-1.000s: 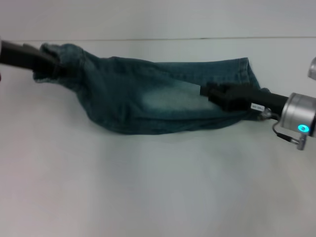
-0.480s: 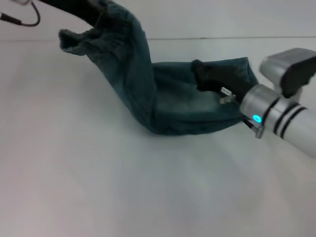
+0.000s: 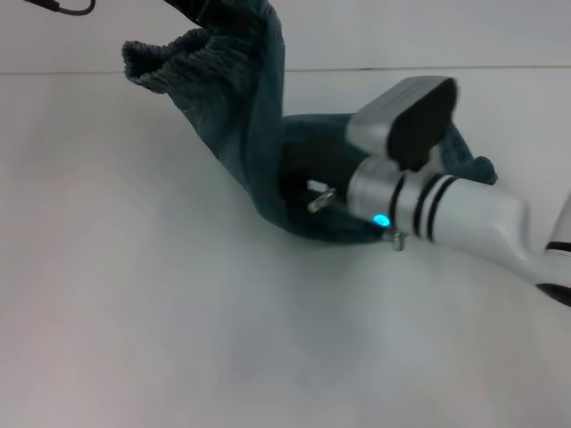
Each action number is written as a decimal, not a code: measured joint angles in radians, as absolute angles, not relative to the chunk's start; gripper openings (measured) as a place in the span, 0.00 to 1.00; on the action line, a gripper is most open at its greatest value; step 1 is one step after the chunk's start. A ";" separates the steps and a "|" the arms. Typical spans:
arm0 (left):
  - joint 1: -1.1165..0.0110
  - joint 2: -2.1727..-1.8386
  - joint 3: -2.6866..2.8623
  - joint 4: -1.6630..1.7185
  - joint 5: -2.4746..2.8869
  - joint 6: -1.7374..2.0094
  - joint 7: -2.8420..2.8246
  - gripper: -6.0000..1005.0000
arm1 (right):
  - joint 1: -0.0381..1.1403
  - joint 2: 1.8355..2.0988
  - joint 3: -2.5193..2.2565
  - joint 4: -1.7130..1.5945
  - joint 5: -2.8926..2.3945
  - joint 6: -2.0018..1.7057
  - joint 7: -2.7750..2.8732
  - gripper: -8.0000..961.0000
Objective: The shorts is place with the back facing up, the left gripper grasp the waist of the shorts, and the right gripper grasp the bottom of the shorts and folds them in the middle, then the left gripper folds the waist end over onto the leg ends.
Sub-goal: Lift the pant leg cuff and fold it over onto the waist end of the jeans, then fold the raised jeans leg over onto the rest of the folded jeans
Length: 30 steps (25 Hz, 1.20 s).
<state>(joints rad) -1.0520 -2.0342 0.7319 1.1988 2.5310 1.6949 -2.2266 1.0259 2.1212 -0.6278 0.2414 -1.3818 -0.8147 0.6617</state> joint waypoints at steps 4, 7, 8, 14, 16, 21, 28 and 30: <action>-1.048 -2.033 0.732 1.197 2.531 1.694 -2.225 0.11 | 1.048 2.121 -0.483 0.295 -1.578 -0.802 0.661 0.01; -1.043 -2.032 0.732 1.197 2.531 1.695 -2.224 0.11 | 1.049 2.121 -0.345 0.323 -1.741 -0.777 0.661 0.01; -1.041 -2.033 0.732 1.197 2.533 1.695 -2.223 0.11 | 1.049 2.121 -0.298 0.332 -1.799 -0.763 0.660 0.01; -1.021 -2.039 0.732 1.191 2.533 1.683 -2.215 0.11 | 1.019 2.119 -0.111 0.353 -2.024 -0.699 0.653 0.01; -1.013 -2.042 0.732 1.190 2.532 1.682 -2.214 0.11 | 0.991 2.113 -0.088 0.345 -2.048 -0.707 0.655 0.02; -0.991 -2.046 0.732 1.186 2.528 1.677 -2.213 0.11 | 0.872 2.096 -0.071 0.211 -2.060 -0.876 0.728 0.01; -0.975 -2.078 0.734 1.131 2.459 1.676 -2.177 0.11 | 0.740 2.089 0.008 -0.080 -1.943 -1.007 0.874 0.01; -0.980 -2.095 0.744 1.110 2.449 1.665 -2.163 0.11 | 0.717 2.088 0.022 -0.128 -1.864 -1.025 0.876 0.01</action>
